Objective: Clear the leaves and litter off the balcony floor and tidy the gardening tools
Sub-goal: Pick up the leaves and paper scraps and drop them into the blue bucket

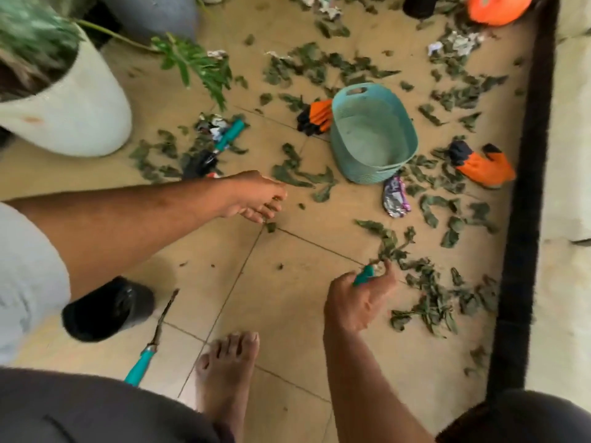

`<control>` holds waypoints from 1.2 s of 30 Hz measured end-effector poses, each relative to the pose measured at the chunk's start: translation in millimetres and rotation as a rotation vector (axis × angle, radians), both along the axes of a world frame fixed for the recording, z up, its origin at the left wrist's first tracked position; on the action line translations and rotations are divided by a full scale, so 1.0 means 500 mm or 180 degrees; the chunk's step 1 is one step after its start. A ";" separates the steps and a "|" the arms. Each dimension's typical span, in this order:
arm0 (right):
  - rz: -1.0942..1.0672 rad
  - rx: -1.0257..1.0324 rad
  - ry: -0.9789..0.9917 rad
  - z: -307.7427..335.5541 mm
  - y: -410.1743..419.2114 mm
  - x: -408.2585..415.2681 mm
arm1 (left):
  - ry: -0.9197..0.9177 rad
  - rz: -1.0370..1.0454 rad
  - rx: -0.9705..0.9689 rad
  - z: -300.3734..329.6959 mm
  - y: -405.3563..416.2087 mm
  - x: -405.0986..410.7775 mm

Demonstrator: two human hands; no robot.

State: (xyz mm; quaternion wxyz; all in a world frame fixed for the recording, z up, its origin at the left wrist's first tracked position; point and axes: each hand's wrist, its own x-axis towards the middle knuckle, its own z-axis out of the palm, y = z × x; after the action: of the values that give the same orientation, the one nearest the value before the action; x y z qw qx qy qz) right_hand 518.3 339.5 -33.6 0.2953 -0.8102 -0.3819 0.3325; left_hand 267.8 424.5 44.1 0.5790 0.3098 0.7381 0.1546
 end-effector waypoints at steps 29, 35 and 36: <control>0.1773 -0.1956 0.3653 -0.145 -0.027 -0.228 | -0.0272 0.1841 0.0172 -0.176 -0.338 -0.212; 0.0590 -0.0518 0.3250 -0.129 0.181 -0.087 | -0.0563 0.1701 0.0155 -0.190 -0.336 -0.169; 0.0420 -0.0332 0.3214 -0.121 0.199 -0.078 | -0.0562 0.1677 0.0111 -0.196 -0.334 -0.167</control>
State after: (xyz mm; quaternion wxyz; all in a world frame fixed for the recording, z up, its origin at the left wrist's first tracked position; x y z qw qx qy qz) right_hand 479.6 439.0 -94.2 0.3805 -0.5364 -0.2248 0.7190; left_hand 184.3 257.8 -54.1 0.5755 0.1025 0.7372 0.3389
